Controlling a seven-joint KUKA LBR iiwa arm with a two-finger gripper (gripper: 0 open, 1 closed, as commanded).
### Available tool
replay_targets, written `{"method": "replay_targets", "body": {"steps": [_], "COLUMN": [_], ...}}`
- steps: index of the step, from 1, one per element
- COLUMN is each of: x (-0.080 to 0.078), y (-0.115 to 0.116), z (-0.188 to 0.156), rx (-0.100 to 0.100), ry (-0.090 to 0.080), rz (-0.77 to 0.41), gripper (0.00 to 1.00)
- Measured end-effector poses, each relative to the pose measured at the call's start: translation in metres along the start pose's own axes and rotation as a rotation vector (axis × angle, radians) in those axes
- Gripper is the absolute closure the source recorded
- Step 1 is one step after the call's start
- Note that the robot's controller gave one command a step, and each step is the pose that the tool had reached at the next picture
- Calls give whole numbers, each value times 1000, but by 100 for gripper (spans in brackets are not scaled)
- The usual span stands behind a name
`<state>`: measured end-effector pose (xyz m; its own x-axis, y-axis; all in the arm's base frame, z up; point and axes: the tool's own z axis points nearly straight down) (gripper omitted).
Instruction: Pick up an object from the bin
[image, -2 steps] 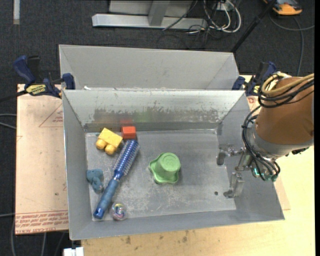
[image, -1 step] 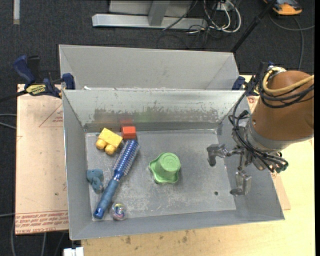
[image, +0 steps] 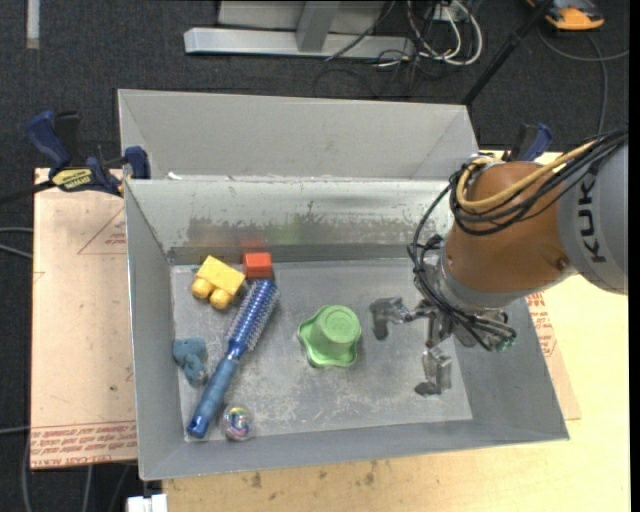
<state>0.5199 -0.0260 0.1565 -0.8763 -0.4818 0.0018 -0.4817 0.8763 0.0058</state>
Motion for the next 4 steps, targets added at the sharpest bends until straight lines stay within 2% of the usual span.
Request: {"method": "replay_targets", "body": {"steps": [1,2,3,4], "x": [-71,-99,-76,-97], "y": [44,21,37,31], "z": [51,74,73,75], "rx": [5,13,21,20], "ry": [-10,-32,-42,-27], "rz": [31,29,-88,-548], "gripper": [0,0,0,0]}}
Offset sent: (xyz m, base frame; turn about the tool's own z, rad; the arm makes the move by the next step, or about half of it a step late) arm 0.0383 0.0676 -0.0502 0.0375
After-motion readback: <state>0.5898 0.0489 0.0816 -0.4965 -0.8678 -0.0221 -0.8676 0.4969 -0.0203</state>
